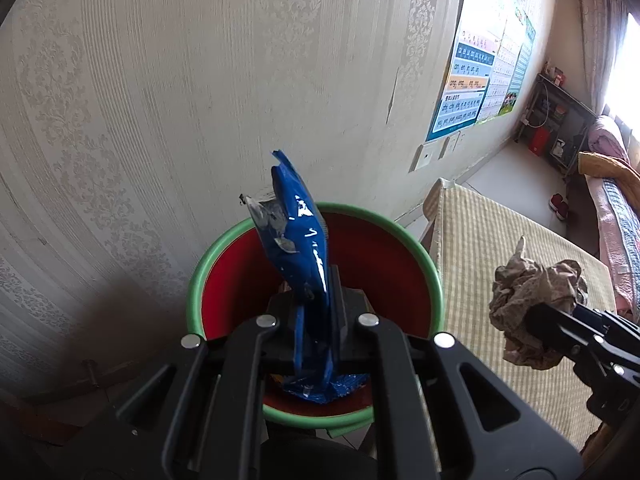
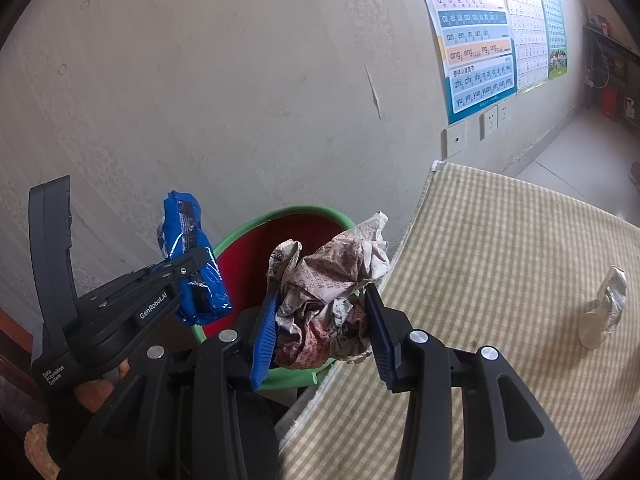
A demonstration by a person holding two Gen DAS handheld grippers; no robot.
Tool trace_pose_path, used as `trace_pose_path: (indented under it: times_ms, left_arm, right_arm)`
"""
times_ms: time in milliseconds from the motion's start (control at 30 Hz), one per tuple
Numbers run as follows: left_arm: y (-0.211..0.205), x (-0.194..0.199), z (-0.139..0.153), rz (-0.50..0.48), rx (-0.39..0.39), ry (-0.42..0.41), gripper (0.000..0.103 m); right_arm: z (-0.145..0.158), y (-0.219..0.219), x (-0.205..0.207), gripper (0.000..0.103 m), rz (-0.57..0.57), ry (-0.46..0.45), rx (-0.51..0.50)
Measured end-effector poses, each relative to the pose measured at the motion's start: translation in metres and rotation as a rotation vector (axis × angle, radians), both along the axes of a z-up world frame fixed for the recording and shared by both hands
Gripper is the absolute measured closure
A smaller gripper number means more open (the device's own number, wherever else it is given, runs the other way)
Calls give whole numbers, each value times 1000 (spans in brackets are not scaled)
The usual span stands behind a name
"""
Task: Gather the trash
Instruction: 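Carry the crumpled paper and blue wrapper over the green bucket with both tools, then open both tools to drop the paper and blue wrapper into the bucket, then grasp the yellow-brown snack wrapper with the right tool while the left tool grasps the silver foil ball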
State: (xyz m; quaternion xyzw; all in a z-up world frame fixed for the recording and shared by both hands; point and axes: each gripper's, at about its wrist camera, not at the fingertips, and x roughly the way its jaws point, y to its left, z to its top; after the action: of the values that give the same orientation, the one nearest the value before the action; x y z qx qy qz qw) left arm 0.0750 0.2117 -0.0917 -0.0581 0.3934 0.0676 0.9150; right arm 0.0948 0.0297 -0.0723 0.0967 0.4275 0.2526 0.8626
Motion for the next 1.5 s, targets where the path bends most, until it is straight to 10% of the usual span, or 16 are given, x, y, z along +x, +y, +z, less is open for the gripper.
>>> trace_pose_path:
  times_ms: [800, 1033, 1500]
  left_arm:
    - [20, 28, -35, 17, -29, 112, 94]
    - [26, 27, -36, 52, -47, 106, 54]
    - [-51, 16, -23, -106, -21, 67, 47]
  right_arm:
    - [-22, 40, 39, 59, 40, 83, 26]
    - [-24, 37, 38, 42, 45, 91, 72]
    - [-49, -243, -28, 41, -594, 29, -248]
